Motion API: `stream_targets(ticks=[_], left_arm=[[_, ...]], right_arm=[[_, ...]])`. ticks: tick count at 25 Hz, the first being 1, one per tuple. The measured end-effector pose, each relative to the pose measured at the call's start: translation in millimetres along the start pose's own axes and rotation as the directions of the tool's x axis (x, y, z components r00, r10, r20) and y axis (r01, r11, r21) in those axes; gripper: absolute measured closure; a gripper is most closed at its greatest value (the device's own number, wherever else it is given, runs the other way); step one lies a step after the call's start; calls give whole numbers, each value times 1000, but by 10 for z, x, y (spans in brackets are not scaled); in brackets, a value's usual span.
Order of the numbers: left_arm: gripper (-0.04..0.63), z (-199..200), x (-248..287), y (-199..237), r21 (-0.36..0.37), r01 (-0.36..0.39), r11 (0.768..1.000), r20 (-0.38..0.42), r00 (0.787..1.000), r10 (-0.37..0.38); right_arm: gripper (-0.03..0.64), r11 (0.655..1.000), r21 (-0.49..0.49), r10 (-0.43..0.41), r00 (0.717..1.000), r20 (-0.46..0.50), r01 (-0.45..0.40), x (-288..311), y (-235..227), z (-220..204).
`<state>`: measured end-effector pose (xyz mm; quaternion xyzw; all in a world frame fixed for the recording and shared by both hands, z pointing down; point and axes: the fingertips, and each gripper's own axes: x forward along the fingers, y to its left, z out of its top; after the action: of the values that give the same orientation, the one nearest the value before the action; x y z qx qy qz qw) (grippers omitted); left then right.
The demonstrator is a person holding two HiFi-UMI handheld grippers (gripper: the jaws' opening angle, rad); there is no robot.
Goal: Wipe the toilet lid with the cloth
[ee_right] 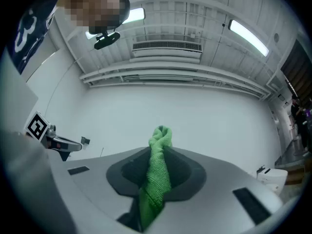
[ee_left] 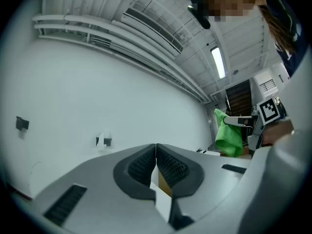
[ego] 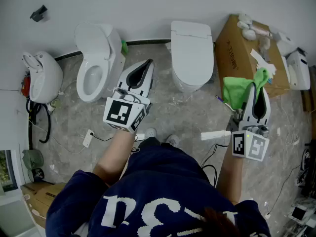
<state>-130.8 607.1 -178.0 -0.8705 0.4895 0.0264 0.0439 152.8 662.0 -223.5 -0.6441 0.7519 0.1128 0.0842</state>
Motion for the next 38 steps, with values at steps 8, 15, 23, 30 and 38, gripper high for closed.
stream_targets(ticks=[8, 15, 23, 30, 38], left_arm=[[574, 6, 11, -76, 9, -8, 1000, -2, 1000, 8], [574, -59, 95, 4, 9, -27, 1000, -15, 1000, 27], [574, -212, 594, 450, -10, -23, 1000, -16, 1000, 23], [574, -244, 1521, 1274, -7, 28, 1000, 0, 1000, -28], [574, -303, 2674, 2159, -7, 111, 994, 4, 994, -111]], right_arm=[[528, 997, 83, 6, 999, 44, -10, -74, -76, 62], [528, 995, 96, 3, 999, 49, -7, 21, -131, -5], [528, 995, 103, -3, 999, 42, -1, 615, -77, -226], [528, 997, 76, -19, 999, 50, 15, 1775, 70, -457], [528, 993, 81, -92, 995, 42, 88, 3016, 100, -731]])
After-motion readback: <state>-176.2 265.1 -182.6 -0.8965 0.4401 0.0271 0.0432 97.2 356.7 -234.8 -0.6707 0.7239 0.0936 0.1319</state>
